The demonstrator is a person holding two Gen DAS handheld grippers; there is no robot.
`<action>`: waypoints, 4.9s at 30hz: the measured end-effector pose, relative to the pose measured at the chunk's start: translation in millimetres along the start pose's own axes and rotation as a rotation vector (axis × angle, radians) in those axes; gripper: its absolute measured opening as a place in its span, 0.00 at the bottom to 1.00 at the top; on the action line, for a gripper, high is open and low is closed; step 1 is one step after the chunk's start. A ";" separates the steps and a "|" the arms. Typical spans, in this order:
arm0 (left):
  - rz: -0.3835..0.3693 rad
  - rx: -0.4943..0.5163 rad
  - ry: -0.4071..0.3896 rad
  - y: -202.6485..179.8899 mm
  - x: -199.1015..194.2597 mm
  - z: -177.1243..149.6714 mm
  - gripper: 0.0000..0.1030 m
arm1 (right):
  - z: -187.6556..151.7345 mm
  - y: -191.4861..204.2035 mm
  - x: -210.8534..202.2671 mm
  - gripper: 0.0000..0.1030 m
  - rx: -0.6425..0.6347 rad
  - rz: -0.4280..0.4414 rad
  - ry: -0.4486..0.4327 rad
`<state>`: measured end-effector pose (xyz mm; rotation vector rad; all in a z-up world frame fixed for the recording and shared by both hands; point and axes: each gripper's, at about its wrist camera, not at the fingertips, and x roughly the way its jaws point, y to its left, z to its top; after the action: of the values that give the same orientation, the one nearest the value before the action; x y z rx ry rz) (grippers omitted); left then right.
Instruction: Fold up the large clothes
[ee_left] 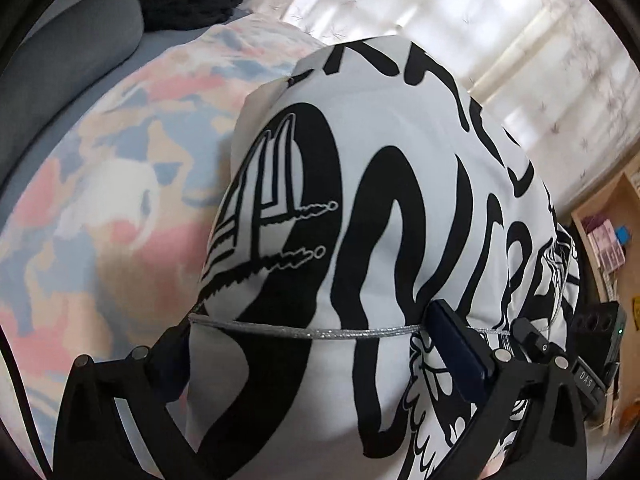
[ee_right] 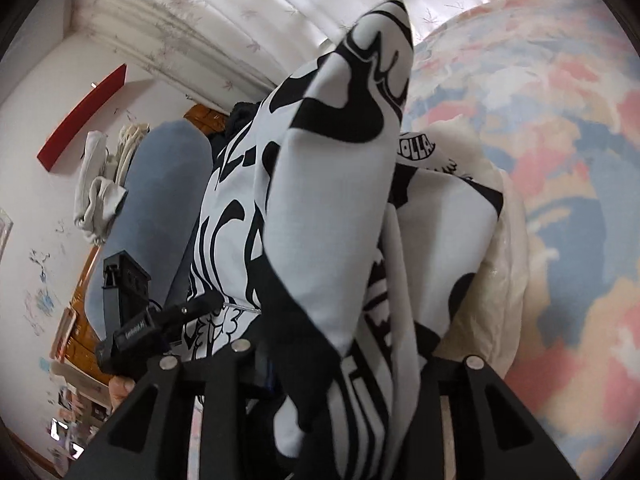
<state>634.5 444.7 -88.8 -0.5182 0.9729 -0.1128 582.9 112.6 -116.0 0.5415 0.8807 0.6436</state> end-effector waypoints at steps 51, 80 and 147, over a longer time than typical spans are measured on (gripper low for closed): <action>0.274 0.206 -0.265 -271.7 -318.6 -226.0 1.00 | -103.5 147.8 -407.3 0.70 -0.250 -0.396 -0.117; 0.286 0.386 -0.304 -347.1 -260.8 -476.2 1.00 | -288.1 38.7 -464.2 0.75 -0.168 -0.625 -0.136; 0.237 0.399 -0.241 -352.4 -254.1 -530.4 0.99 | -344.9 33.1 -470.4 0.80 -0.210 -0.716 -0.183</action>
<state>107.7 22.2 29.2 -0.0457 0.7431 -0.0285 62.9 -139.2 -29.3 0.0702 0.7539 0.0276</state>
